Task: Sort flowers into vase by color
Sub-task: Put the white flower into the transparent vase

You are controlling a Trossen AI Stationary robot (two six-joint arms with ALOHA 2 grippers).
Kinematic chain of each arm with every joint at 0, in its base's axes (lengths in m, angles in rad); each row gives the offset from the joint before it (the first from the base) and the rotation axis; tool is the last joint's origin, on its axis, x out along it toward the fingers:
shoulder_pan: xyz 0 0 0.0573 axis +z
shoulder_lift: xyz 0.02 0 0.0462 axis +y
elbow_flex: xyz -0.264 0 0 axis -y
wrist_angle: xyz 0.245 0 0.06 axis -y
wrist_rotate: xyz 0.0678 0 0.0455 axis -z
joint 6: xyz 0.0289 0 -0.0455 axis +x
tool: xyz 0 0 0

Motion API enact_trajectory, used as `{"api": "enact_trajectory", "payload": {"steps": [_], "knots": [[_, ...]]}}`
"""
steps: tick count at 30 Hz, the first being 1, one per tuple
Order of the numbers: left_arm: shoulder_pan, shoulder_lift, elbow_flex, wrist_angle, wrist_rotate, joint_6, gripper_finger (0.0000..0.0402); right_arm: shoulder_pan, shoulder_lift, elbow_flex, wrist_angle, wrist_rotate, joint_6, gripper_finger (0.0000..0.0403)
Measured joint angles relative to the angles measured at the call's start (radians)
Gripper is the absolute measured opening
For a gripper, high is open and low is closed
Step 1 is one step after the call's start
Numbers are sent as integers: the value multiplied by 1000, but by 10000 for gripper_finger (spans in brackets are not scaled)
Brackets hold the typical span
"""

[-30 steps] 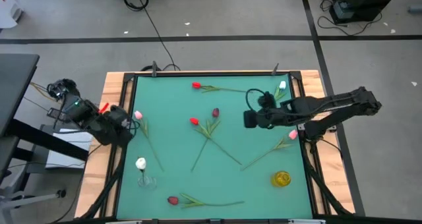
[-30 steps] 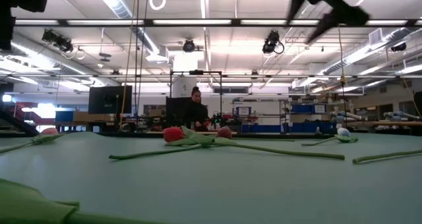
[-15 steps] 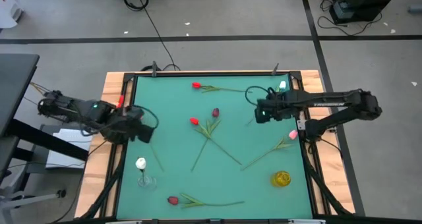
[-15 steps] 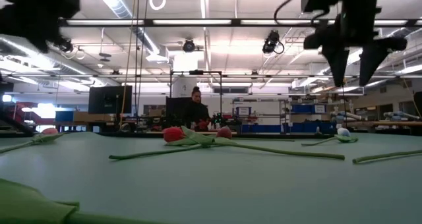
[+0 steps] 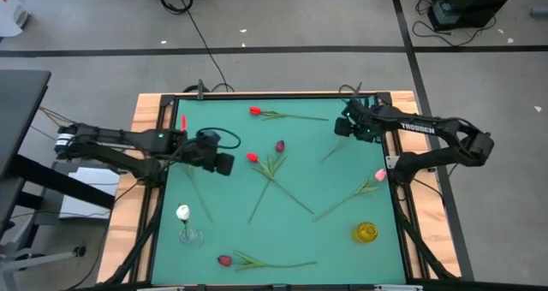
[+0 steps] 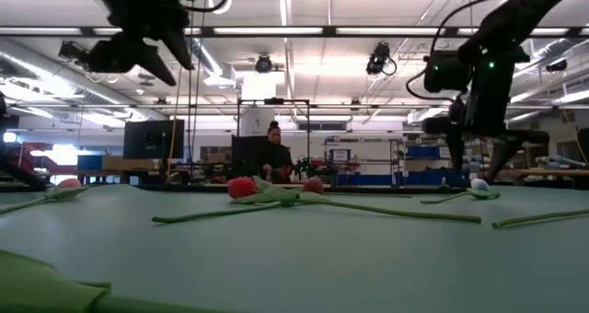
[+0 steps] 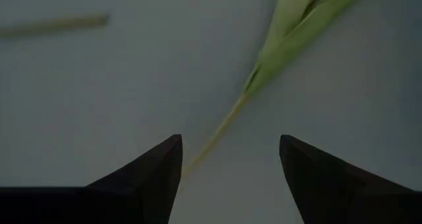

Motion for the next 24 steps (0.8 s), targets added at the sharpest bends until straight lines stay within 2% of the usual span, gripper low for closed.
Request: {"api": "enact_trajectory", "payload": {"steps": [7,15,18,24], "knots": [[49,61,0,56,1,24,160,-130,102,-9,70,2,-74,224],[83,115,0,16,1,85,160,-146,213,-2,115,-11,-85,193],[93,139,-1,14,1,104,160,-139,209,-4,114,0,-88,156],[123,160,0,71,20,179,160,-120,152,-11,138,-17,-89,41]]}}
